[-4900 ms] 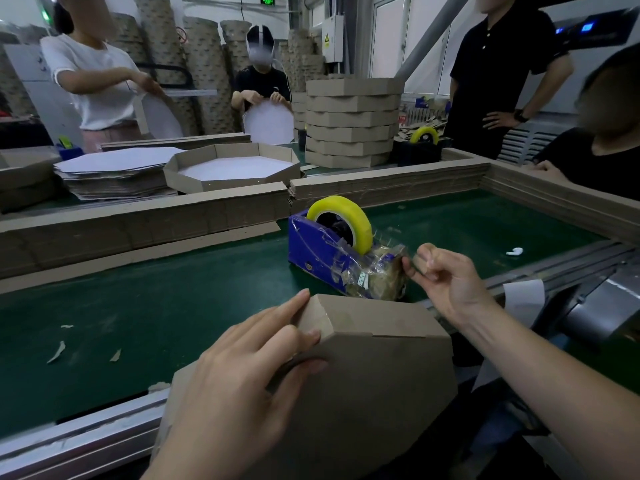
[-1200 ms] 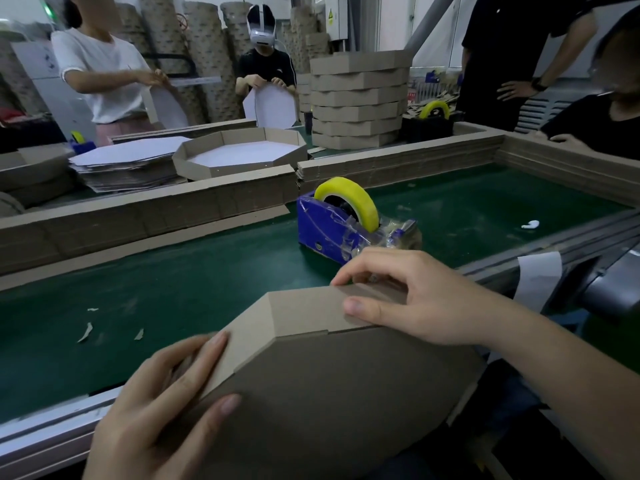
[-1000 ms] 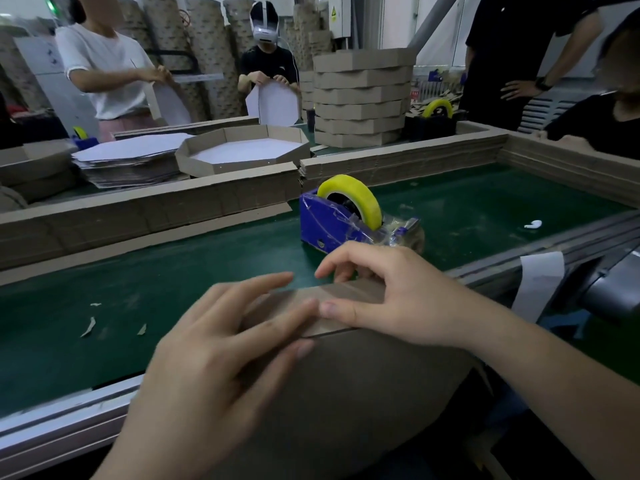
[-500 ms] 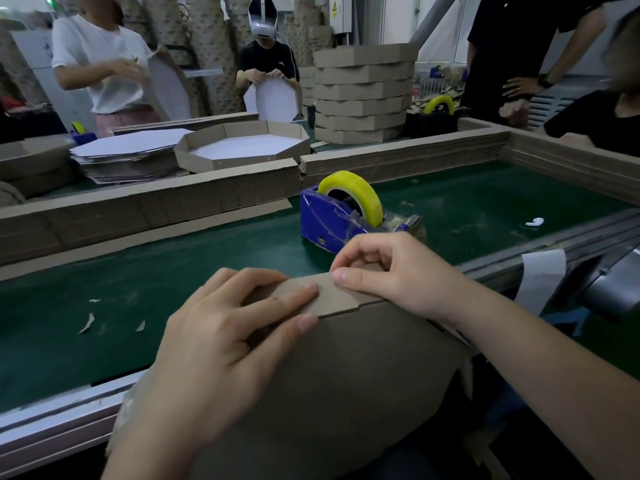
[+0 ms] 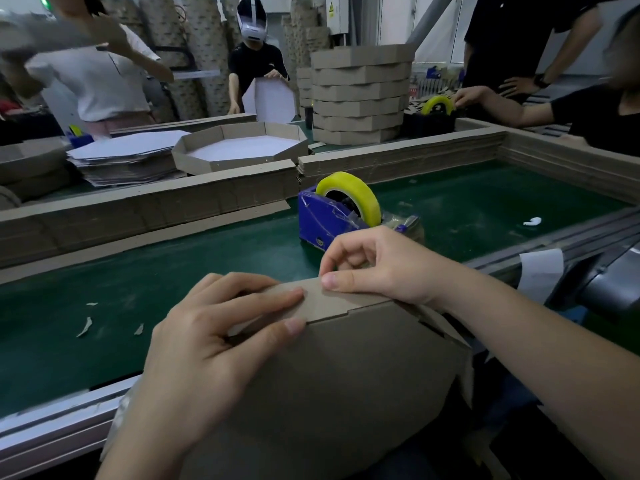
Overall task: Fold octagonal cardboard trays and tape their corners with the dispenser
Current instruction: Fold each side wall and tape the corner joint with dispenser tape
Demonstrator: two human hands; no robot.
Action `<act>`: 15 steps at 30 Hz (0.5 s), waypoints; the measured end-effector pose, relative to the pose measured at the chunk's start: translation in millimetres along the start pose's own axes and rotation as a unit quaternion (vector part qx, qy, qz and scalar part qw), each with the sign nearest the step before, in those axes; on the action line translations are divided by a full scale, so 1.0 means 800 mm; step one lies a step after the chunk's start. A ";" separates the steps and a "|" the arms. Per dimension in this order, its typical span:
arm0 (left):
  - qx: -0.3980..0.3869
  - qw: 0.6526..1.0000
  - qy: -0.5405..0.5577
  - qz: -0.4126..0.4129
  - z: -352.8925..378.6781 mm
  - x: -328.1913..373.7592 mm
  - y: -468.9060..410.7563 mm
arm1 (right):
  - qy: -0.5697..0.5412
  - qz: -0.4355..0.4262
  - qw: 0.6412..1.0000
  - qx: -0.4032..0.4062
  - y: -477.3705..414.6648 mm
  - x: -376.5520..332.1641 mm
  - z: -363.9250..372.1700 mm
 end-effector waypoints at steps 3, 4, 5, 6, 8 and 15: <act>-0.017 1.000 -0.015 0.006 -0.003 -0.004 0.000 | 0.034 -0.018 0.999 0.012 0.003 -0.001 0.002; -0.026 0.999 -0.036 0.016 -0.004 -0.004 0.000 | 0.047 -0.023 0.998 0.020 0.005 -0.002 0.003; -0.034 0.997 -0.061 0.031 -0.004 -0.004 0.000 | 0.058 -0.028 0.998 0.029 0.006 -0.002 0.004; -0.040 0.995 -0.083 0.046 -0.004 -0.003 0.001 | 0.067 -0.030 0.997 0.037 0.007 -0.002 0.004; -0.045 0.991 -0.106 0.065 -0.001 -0.003 -0.001 | 0.081 -0.028 0.995 0.045 0.010 -0.001 0.004; -0.074 0.986 -0.134 0.070 0.003 0.001 -0.007 | 0.150 -0.063 0.979 0.120 0.020 0.003 0.015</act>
Point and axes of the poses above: each hand's wrist, its own y-axis away from the middle knuckle, its own z-axis out of the palm, x = y × z, the point moved 4 cm from there along -y, towards the middle knuckle, and after that the axes turned 5 degrees about -z, right-handed, at the moved point
